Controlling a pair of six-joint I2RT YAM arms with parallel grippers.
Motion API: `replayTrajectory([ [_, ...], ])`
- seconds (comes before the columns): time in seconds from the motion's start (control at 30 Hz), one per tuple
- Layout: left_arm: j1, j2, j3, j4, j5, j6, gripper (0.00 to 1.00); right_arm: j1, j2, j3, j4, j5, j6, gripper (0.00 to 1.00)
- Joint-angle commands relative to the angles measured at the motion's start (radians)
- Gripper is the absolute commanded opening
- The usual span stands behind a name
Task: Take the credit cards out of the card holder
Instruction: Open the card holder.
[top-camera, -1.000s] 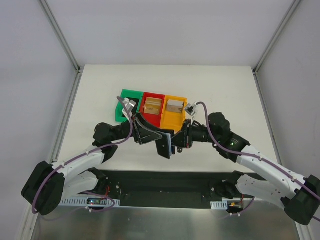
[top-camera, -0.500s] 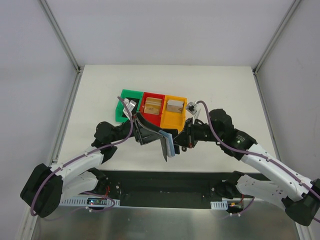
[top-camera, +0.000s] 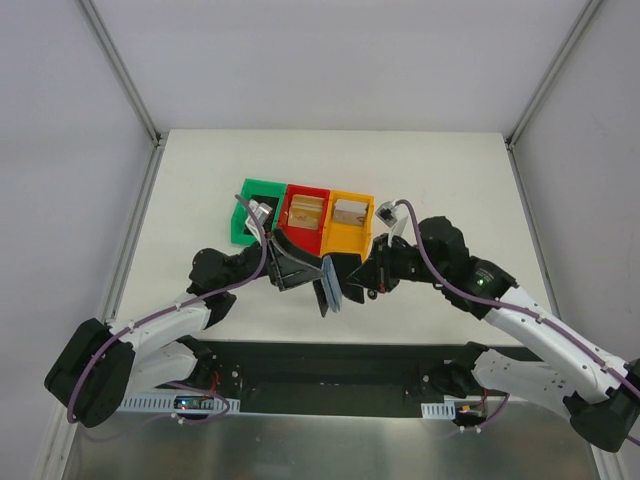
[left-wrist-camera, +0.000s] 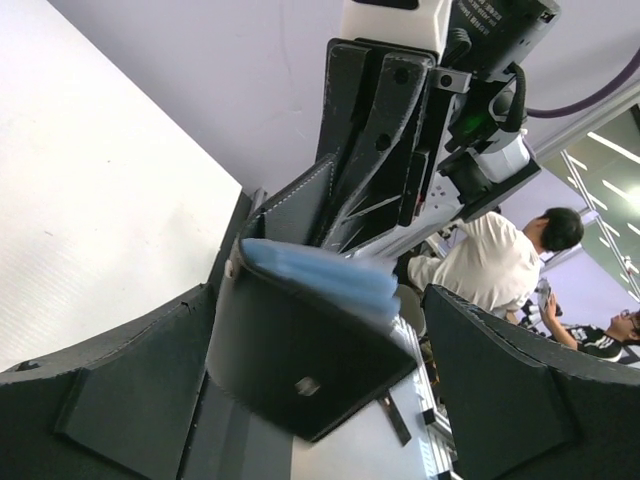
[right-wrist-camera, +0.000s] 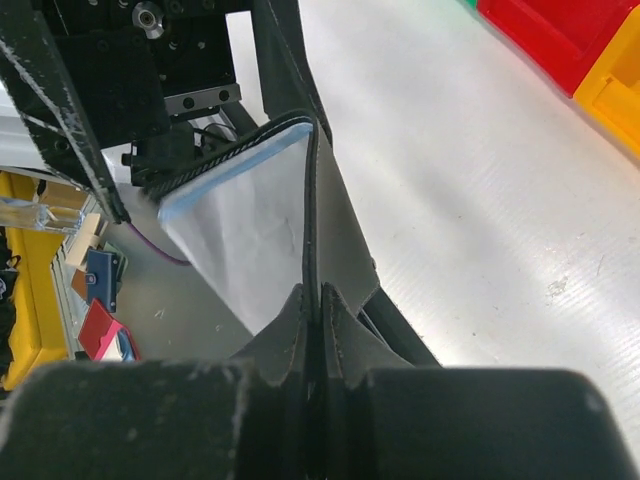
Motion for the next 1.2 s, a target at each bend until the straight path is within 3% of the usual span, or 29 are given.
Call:
replayTrajectory([
  [0.0, -0.001, -0.007, -0.019, 0.103, 0.004, -0.035, 0.85, 0.002, -0.011, -0.001, 0.071, 0.018, 0.044, 0.0],
  [0.93, -0.079, -0.118, -0.09, -0.033, -0.042, 0.061, 0.78, -0.117, -0.059, -0.142, 0.336, -0.136, 0.252, 0.0],
  [1.17, -0.104, -0.115, -0.084, -0.076, -0.065, 0.113, 0.67, -0.117, -0.062, -0.168, 0.387, -0.153, 0.295, 0.0],
])
